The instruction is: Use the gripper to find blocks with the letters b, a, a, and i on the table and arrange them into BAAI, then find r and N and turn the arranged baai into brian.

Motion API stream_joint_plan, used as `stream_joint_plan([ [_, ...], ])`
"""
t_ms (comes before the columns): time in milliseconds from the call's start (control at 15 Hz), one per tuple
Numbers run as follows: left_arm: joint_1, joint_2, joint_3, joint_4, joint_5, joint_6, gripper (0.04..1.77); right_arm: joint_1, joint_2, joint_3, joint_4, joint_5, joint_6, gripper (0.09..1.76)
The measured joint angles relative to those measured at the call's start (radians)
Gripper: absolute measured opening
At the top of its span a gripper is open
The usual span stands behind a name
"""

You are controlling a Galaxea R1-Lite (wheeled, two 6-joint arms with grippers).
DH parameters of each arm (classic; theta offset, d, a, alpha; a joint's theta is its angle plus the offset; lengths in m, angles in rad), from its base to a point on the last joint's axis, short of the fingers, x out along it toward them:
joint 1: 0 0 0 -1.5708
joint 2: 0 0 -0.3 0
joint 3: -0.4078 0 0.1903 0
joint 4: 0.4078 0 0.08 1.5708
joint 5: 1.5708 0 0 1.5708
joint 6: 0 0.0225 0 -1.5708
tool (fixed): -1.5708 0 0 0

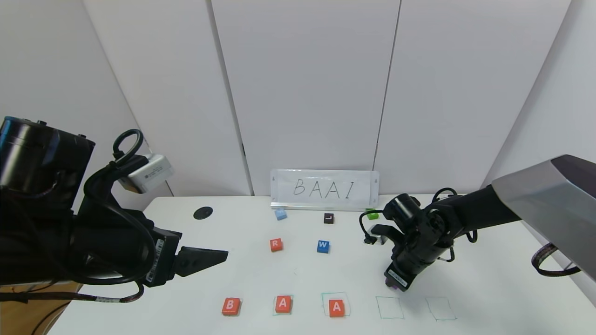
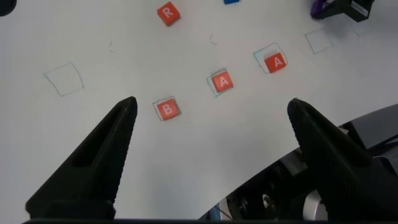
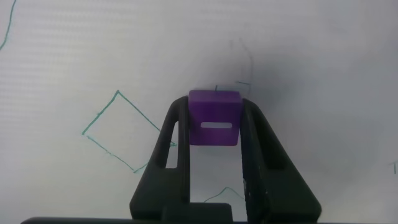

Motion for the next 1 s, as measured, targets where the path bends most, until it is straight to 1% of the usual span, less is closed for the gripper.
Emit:
stream_joint_plan([
  [200,0.0,0.001,0.001,0.0,-0.001,0.0,1.72,0.012,-0.02,0.01,0.025,-0.002,-0.024,0.53],
  [400,0.0,0.004,0.003,-0.001,-0.001,0.002,1.72,0.032,-0.054,0.016,0.089,-0.003,-0.114,0.53],
  [667,0.0,0.008,0.005,-0.003,0.003,0.006,1.72,0.068,-0.089,0.05,0.087,0.033,-0.223,0.53],
  [1000,0.0,0.008,0.004,-0.004,0.003,0.008,1.72,0.091,-0.111,0.083,0.087,0.042,-0.407,0.53],
])
